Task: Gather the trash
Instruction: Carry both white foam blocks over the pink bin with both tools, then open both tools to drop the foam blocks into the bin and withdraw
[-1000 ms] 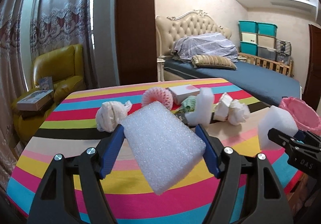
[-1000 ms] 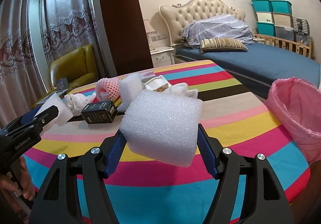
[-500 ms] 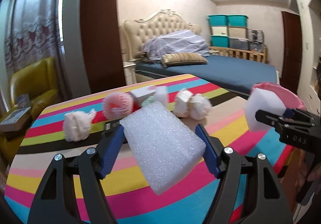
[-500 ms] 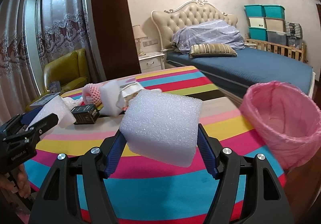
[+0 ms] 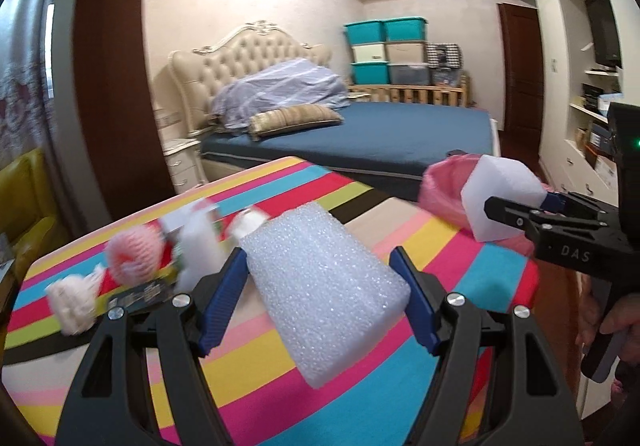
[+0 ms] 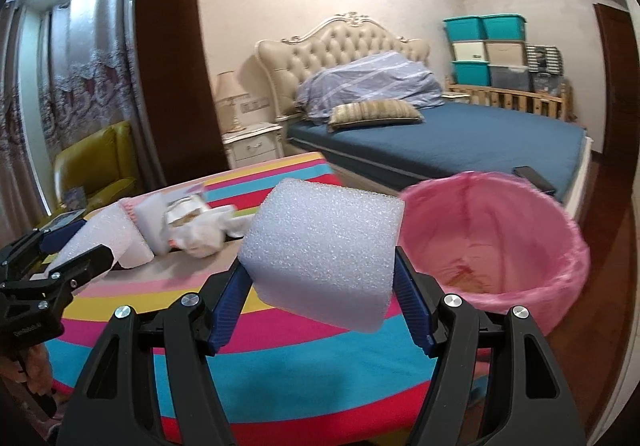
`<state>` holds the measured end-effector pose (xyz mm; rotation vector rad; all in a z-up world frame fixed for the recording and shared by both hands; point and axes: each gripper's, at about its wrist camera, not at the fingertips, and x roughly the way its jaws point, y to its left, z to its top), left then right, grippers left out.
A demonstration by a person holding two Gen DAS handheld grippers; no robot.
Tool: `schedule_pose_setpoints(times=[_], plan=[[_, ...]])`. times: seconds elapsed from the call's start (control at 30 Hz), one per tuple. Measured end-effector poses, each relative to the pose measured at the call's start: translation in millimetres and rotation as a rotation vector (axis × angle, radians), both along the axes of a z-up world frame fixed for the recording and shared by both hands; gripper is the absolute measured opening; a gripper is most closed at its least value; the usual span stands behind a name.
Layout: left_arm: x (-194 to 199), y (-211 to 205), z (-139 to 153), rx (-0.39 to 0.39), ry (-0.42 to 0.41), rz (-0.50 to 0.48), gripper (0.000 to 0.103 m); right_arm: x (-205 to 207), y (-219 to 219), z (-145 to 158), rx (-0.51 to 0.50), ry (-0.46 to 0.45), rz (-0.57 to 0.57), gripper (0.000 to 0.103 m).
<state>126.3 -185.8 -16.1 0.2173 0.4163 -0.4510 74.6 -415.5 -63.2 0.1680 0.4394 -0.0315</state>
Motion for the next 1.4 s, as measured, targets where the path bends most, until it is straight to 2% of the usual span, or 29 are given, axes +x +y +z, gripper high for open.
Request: schedule_pose_setpoints(times=[0.37,0.6,0.73,1.13,1.17,1.2,1.23,1.4], plan=[[39,-97,7,0.018,-0.013,-0.19,0.071,-5,-71,-1,-0.11,0.023,-0.141,0.065],[63,-160,2,0.016,-0.002,-0.328,0.071,4,-109,-8,-0.136,0.035,-0.175,0.065],[83,-189,-3,0.012,0.018,-0.368,0.071,9,-127,-13,-0.14,0.037,-0.183,0.065],[131,-241,-26,-0.01,0.105,-0.381,0.073,25,-161,-26,-0.076,0.03,-0.17,0.067],[135,-242,-28,-0.012,0.118,-0.387,0.074,28,-164,-29,-0.059,0.019,-0.15,0.069],[137,-243,-29,-0.014,0.127,-0.393,0.075,31,-165,-30,-0.045,0.018,-0.137,0.078],[139,-243,-30,-0.017,0.132,-0.39,0.077,33,-168,-31,-0.036,0.016,-0.139,0.081],[143,-218,-22,-0.064,0.127,-0.33,0.085,23,-171,-29,-0.029,0.007,-0.176,0.082]])
